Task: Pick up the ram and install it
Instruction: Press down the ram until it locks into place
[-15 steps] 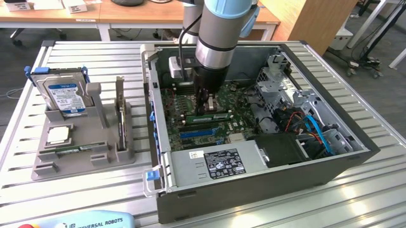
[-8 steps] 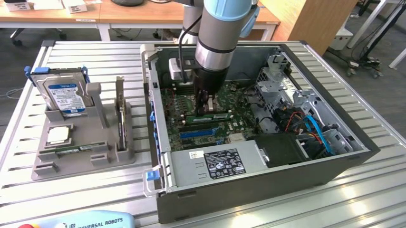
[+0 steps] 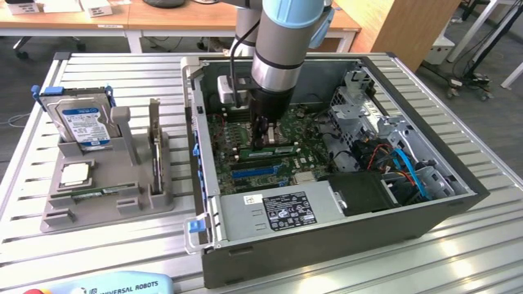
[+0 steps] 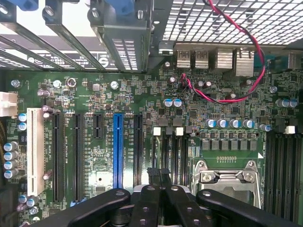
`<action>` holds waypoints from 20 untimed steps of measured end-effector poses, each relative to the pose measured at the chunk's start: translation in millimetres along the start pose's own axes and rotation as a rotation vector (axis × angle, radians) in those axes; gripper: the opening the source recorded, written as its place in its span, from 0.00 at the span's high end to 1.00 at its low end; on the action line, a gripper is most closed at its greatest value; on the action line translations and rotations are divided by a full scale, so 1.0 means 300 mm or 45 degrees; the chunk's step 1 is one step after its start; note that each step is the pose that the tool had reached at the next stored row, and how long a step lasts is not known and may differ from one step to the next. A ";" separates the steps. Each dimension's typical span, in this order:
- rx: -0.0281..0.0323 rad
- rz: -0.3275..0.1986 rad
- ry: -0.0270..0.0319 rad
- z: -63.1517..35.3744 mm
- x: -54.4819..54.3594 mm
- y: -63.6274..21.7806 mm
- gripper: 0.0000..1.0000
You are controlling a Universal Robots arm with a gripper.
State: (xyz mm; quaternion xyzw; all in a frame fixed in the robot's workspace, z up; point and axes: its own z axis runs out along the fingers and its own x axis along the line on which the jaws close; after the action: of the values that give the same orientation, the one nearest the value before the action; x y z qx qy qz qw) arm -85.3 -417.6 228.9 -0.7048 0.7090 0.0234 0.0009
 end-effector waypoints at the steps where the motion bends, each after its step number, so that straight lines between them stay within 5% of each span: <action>1: 0.0000 0.000 -0.0003 0.000 0.000 0.000 0.90; 20: -0.0001 0.000 -0.0033 0.007 0.000 0.000 0.90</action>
State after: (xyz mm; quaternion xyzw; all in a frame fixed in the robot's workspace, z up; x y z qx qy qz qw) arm -85.2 -417.6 226.9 -0.7049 0.7089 0.0243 0.0018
